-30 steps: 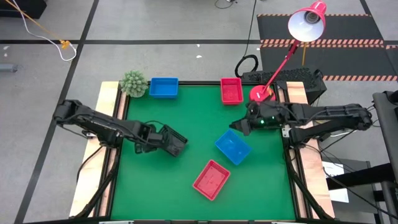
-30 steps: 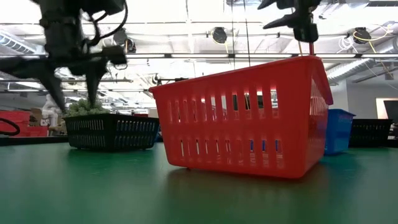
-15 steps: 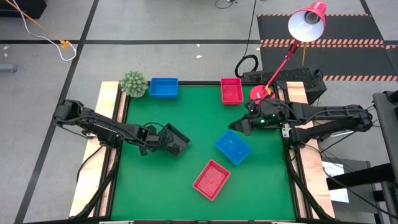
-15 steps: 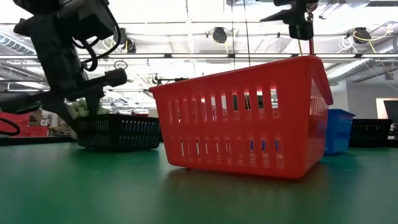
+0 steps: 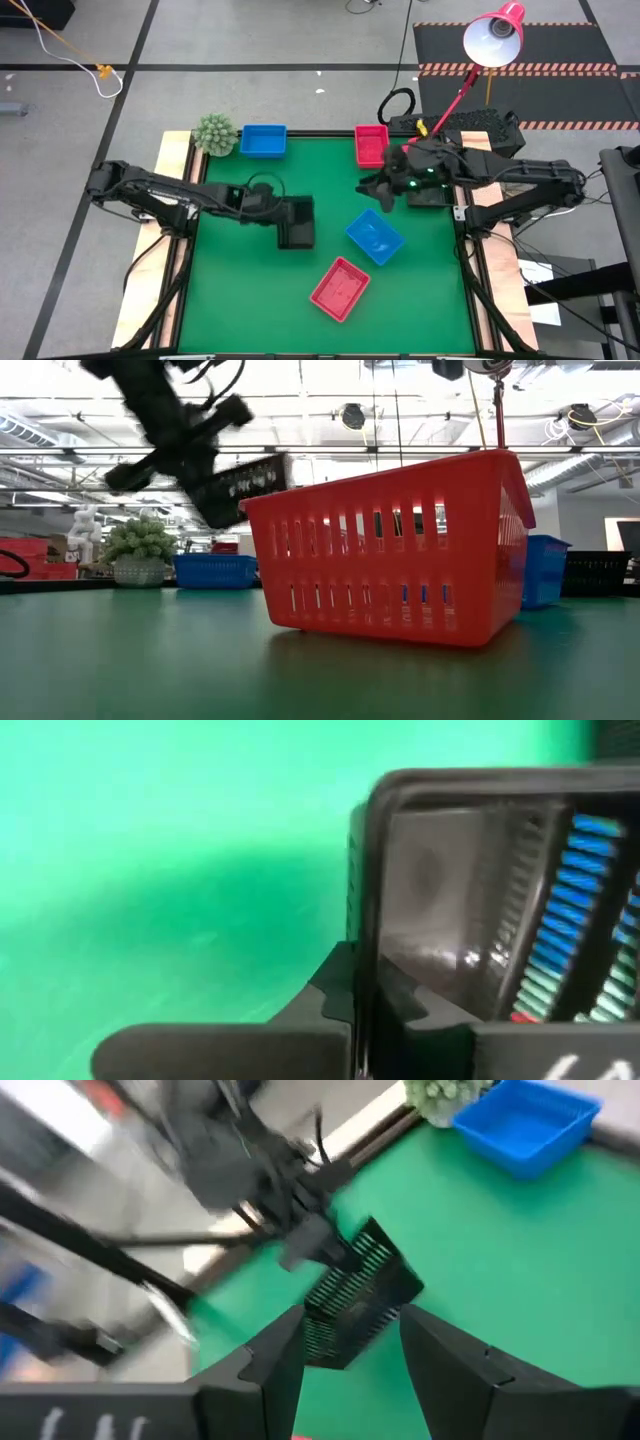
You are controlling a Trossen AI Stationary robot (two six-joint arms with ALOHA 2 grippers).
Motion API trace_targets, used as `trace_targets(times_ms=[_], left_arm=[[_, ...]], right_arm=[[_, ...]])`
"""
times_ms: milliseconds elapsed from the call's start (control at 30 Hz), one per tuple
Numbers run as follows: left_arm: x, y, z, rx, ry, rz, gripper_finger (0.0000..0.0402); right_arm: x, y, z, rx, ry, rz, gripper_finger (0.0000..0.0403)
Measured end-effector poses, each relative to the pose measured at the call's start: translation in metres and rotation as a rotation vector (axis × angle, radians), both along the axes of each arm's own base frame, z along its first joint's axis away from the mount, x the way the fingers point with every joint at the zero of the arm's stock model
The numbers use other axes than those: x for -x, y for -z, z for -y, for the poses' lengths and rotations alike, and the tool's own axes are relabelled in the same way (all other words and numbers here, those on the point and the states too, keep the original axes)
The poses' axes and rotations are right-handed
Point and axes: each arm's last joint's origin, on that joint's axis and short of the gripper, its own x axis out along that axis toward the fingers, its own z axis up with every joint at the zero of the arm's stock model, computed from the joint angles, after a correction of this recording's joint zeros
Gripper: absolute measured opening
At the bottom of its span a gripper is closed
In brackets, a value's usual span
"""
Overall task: Stack baskets by color
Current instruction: Stack the left black bin on top of the stacked black bins
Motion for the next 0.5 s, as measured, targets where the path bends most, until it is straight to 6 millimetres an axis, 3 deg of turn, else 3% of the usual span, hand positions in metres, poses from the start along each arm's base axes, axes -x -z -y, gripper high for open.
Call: trace_targets(times_ms=[133,300,500], left_arm=[[-0.01,-0.037,-0.018,-0.103,0.032,0.031,0.0003],[-0.015,-0.085,-0.039,-0.257,-0.007,0.07,0.0002],[-0.013,-0.125,-0.065,-0.465,-0.08,0.098,0.0001]], right_arm=[[-0.026,-0.012,0.008,0.116,-0.033,-0.054,0.0155],[-0.051,-0.012,0.026,0.063,0.098,-0.05,0.0155],[-0.077,-0.015,0.042,0.066,0.164,0.115,0.0157]])
